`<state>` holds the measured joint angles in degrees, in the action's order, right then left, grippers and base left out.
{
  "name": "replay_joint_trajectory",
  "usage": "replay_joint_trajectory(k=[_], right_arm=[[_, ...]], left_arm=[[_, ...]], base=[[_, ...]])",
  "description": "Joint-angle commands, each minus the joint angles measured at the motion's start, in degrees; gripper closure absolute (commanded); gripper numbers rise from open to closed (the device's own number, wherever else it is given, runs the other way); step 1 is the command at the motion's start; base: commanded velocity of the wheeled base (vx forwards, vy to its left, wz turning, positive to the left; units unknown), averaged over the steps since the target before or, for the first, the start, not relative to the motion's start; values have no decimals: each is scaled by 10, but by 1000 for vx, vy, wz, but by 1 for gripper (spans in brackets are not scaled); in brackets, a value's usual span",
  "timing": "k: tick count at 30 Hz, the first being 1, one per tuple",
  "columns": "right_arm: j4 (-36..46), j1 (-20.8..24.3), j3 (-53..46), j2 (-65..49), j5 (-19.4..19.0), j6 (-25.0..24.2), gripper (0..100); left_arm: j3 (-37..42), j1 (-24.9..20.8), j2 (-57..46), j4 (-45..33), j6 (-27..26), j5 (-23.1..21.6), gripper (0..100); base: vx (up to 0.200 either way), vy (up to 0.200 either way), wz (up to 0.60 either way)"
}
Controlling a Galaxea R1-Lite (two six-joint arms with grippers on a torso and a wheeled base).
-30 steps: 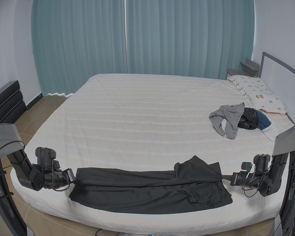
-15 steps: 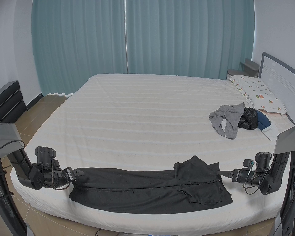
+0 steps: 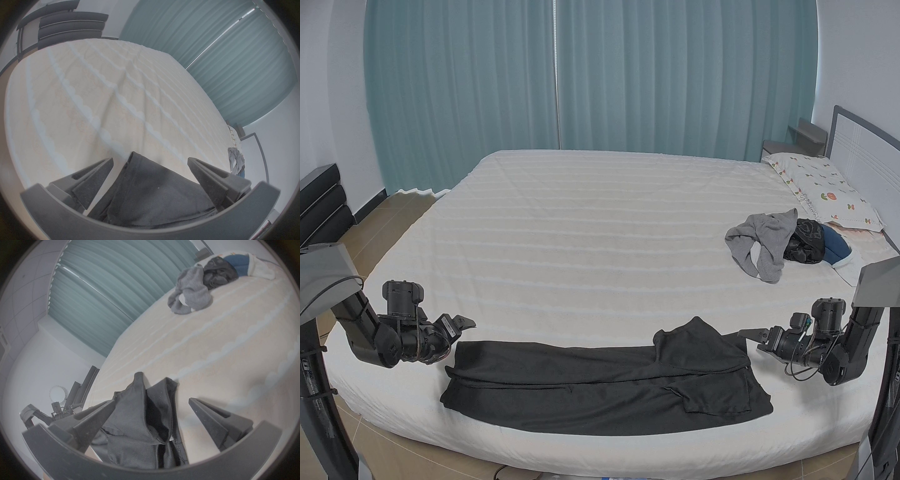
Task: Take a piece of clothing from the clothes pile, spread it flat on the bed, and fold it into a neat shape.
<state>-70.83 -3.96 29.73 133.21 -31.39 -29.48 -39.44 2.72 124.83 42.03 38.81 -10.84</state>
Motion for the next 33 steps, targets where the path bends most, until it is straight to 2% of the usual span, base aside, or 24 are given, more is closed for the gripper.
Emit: replay_joint_trajectory(k=[1, 5, 6, 12, 14, 17, 28, 29, 33], right_arm=[[16, 4, 24, -1, 0, -5, 0], [28, 4, 38, 6, 1, -7, 0], [29, 4, 38, 6, 1, -7, 0], [53, 9, 68, 22, 15, -13, 0], [68, 12, 84, 22, 19, -30, 0], [78, 16, 90, 21, 21, -39, 0], [81, 25, 104, 28, 22, -40, 0], [82, 25, 105, 28, 22, -40, 100], [82, 31, 110, 37, 33, -39, 100]], left_arm=[[-13, -9, 34, 1, -1, 2, 0], [-21, -15, 47, 12, -1, 6, 0], [-22, -15, 47, 13, 0, 6, 100], [-17, -7, 41, 27, 23, 13, 100], [-23, -3, 37, 30, 55, 35, 100], [-22, -1, 39, 52, 71, 44, 100], [-22, 7, 52, 75, 76, 52, 100], [-23, 8, 52, 75, 83, 52, 100], [-27, 8, 53, 76, 97, 51, 100]], base=[[0, 0, 0], [0, 0, 0], [0, 0, 0], [0, 0, 0], [0, 0, 0], [0, 0, 0], [0, 0, 0], [0, 0, 0], [0, 0, 0]])
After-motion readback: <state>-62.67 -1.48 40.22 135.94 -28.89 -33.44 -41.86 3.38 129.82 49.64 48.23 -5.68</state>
